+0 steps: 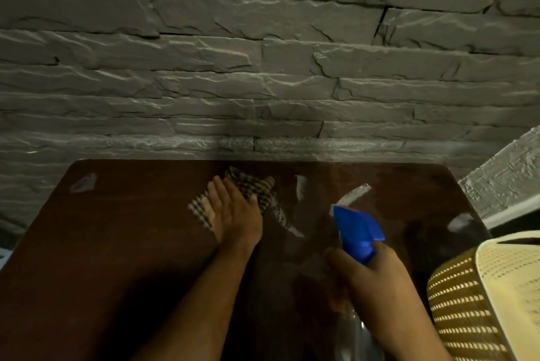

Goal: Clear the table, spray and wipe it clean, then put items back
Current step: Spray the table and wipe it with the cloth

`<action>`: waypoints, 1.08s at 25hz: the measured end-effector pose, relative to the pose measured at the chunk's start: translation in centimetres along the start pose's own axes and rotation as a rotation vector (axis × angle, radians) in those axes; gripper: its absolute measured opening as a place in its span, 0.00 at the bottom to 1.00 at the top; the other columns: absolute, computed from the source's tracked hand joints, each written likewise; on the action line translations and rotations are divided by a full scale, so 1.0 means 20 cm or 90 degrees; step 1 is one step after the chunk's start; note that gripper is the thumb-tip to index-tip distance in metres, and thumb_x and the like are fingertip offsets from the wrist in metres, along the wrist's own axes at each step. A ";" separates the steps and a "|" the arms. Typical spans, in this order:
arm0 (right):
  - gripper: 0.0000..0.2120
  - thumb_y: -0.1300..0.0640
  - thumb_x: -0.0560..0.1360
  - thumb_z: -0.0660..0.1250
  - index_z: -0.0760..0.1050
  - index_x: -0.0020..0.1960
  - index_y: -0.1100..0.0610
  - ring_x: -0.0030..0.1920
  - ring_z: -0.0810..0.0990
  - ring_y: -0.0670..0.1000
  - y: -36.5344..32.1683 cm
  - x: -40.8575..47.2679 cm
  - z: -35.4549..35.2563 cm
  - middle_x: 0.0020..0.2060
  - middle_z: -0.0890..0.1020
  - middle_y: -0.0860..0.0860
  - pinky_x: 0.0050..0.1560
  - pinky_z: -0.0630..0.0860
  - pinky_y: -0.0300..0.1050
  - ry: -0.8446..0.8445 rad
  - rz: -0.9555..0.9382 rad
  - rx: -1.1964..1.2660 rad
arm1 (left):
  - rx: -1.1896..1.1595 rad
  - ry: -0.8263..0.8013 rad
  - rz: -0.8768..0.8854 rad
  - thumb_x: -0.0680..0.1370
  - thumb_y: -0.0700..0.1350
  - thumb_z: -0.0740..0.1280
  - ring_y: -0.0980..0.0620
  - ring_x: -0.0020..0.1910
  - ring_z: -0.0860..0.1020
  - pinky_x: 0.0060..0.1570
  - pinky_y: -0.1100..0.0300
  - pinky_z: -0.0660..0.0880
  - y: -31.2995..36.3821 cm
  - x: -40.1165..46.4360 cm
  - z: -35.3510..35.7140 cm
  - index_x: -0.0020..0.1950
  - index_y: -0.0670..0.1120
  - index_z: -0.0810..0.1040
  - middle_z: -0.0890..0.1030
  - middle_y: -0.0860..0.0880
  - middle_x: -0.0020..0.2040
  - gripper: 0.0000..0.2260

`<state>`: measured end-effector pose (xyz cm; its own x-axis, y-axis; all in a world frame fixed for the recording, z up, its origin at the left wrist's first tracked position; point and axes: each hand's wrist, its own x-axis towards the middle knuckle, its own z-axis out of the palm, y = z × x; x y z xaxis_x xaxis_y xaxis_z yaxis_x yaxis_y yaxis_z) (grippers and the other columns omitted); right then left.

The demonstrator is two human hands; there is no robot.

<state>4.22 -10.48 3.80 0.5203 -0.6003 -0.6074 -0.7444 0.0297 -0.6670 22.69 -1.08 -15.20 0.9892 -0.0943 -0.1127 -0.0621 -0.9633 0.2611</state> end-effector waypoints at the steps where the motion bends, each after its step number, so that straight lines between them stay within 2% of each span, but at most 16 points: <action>1: 0.10 0.52 0.72 0.72 0.70 0.44 0.50 0.22 0.80 0.45 0.00 0.01 -0.01 0.34 0.83 0.53 0.29 0.75 0.42 -0.001 0.003 0.002 | -0.022 -0.023 -0.030 0.82 0.59 0.49 0.42 0.78 0.41 0.74 0.46 0.37 0.08 0.11 -0.03 0.79 0.40 0.43 0.43 0.40 0.80 0.33; 3: 0.11 0.54 0.72 0.72 0.68 0.43 0.48 0.25 0.82 0.47 0.01 0.05 -0.01 0.35 0.83 0.53 0.32 0.78 0.45 0.000 0.008 0.023 | -0.016 -0.074 -0.022 0.82 0.57 0.50 0.41 0.78 0.41 0.75 0.43 0.39 0.27 0.20 -0.06 0.79 0.39 0.45 0.43 0.39 0.80 0.32; 5: 0.12 0.54 0.72 0.72 0.68 0.43 0.46 0.30 0.83 0.50 0.00 0.06 -0.01 0.37 0.83 0.54 0.33 0.79 0.45 -0.013 0.020 0.038 | -0.013 -0.053 0.122 0.82 0.57 0.48 0.43 0.79 0.45 0.76 0.43 0.43 0.32 0.10 -0.02 0.79 0.41 0.49 0.47 0.41 0.80 0.30; 7: 0.12 0.54 0.71 0.72 0.68 0.43 0.45 0.31 0.84 0.50 -0.01 0.06 0.00 0.37 0.83 0.53 0.32 0.78 0.44 -0.026 0.025 0.032 | 0.035 0.007 0.234 0.81 0.59 0.44 0.46 0.79 0.49 0.76 0.46 0.47 0.14 -0.10 0.06 0.79 0.43 0.54 0.52 0.43 0.80 0.31; 9: 0.12 0.53 0.71 0.72 0.69 0.44 0.45 0.32 0.84 0.50 -0.02 0.06 -0.03 0.37 0.83 0.53 0.33 0.79 0.45 -0.044 0.020 0.037 | 0.055 -0.014 0.206 0.80 0.60 0.42 0.46 0.79 0.47 0.76 0.47 0.46 0.03 -0.03 0.03 0.79 0.43 0.51 0.50 0.44 0.80 0.32; 12: 0.12 0.53 0.71 0.72 0.68 0.43 0.43 0.32 0.84 0.51 -0.02 0.06 -0.06 0.37 0.84 0.53 0.36 0.82 0.47 -0.054 -0.013 0.039 | -0.011 -0.076 -0.010 0.83 0.58 0.48 0.43 0.78 0.40 0.76 0.44 0.40 0.25 0.24 -0.09 0.79 0.40 0.45 0.42 0.41 0.80 0.32; 13: 0.12 0.53 0.71 0.72 0.68 0.42 0.43 0.31 0.84 0.51 -0.01 0.06 -0.07 0.36 0.84 0.53 0.37 0.82 0.48 -0.054 -0.018 0.042 | -0.015 -0.108 -0.013 0.83 0.57 0.49 0.42 0.78 0.39 0.75 0.44 0.39 0.34 0.22 -0.11 0.79 0.40 0.45 0.41 0.40 0.80 0.32; 15: 0.13 0.54 0.71 0.72 0.68 0.43 0.43 0.30 0.84 0.50 0.00 0.05 -0.07 0.35 0.84 0.53 0.38 0.83 0.49 -0.061 -0.016 0.048 | 0.014 -0.073 0.156 0.82 0.58 0.47 0.44 0.79 0.41 0.76 0.45 0.40 0.33 0.06 -0.03 0.79 0.42 0.48 0.43 0.41 0.80 0.30; 16: 0.12 0.54 0.71 0.72 0.68 0.43 0.43 0.30 0.84 0.51 0.01 0.04 -0.06 0.35 0.84 0.53 0.38 0.83 0.49 -0.064 -0.015 0.044 | 0.051 -0.048 0.245 0.82 0.59 0.44 0.46 0.79 0.43 0.76 0.46 0.42 0.22 -0.06 0.04 0.79 0.44 0.50 0.46 0.43 0.80 0.30; 18: 0.11 0.54 0.71 0.72 0.71 0.45 0.44 0.30 0.84 0.50 0.03 0.03 -0.06 0.34 0.84 0.53 0.40 0.83 0.51 -0.069 -0.017 0.038 | 0.095 -0.022 0.323 0.80 0.61 0.41 0.49 0.79 0.44 0.75 0.49 0.44 -0.01 -0.14 0.03 0.79 0.46 0.52 0.48 0.46 0.80 0.31; 20: 0.10 0.54 0.71 0.72 0.70 0.43 0.45 0.30 0.84 0.50 0.05 0.02 -0.07 0.33 0.84 0.53 0.42 0.83 0.52 -0.069 -0.019 0.044 | 0.106 -0.053 0.243 0.81 0.61 0.42 0.49 0.79 0.41 0.76 0.48 0.43 -0.03 0.04 -0.02 0.80 0.46 0.49 0.45 0.46 0.80 0.30; 22: 0.10 0.54 0.71 0.72 0.70 0.43 0.45 0.30 0.84 0.50 0.07 0.00 -0.08 0.32 0.84 0.52 0.41 0.83 0.51 -0.062 -0.023 0.050 | 0.047 -0.087 0.151 0.83 0.58 0.46 0.46 0.79 0.39 0.76 0.45 0.41 0.14 0.23 -0.10 0.80 0.45 0.47 0.42 0.45 0.80 0.29; 23: 0.10 0.53 0.71 0.72 0.70 0.44 0.44 0.30 0.84 0.50 0.08 -0.01 -0.08 0.33 0.84 0.52 0.41 0.83 0.50 -0.065 -0.026 0.056 | 0.059 -0.105 0.153 0.83 0.57 0.46 0.45 0.78 0.39 0.76 0.45 0.40 0.21 0.21 -0.12 0.80 0.45 0.47 0.41 0.44 0.80 0.29; 25: 0.10 0.53 0.72 0.72 0.70 0.45 0.44 0.32 0.84 0.50 0.09 -0.05 -0.08 0.35 0.84 0.52 0.42 0.84 0.50 -0.072 -0.028 0.056 | 0.067 -0.088 0.265 0.82 0.58 0.45 0.46 0.79 0.41 0.76 0.46 0.40 0.17 0.03 -0.05 0.80 0.46 0.48 0.44 0.44 0.80 0.29; 27: 0.11 0.54 0.72 0.72 0.70 0.45 0.45 0.36 0.84 0.51 0.09 -0.07 -0.08 0.37 0.84 0.53 0.45 0.83 0.52 -0.076 -0.023 0.048 | 0.110 -0.060 0.415 0.81 0.62 0.41 0.51 0.79 0.40 0.76 0.50 0.39 -0.07 -0.24 0.01 0.79 0.49 0.48 0.46 0.48 0.80 0.30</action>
<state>1.38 -10.86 4.14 0.5962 -0.5024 -0.6262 -0.6927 0.0726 -0.7176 18.03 0.61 -15.13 0.7273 -0.6827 -0.0696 -0.6693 -0.7281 0.1480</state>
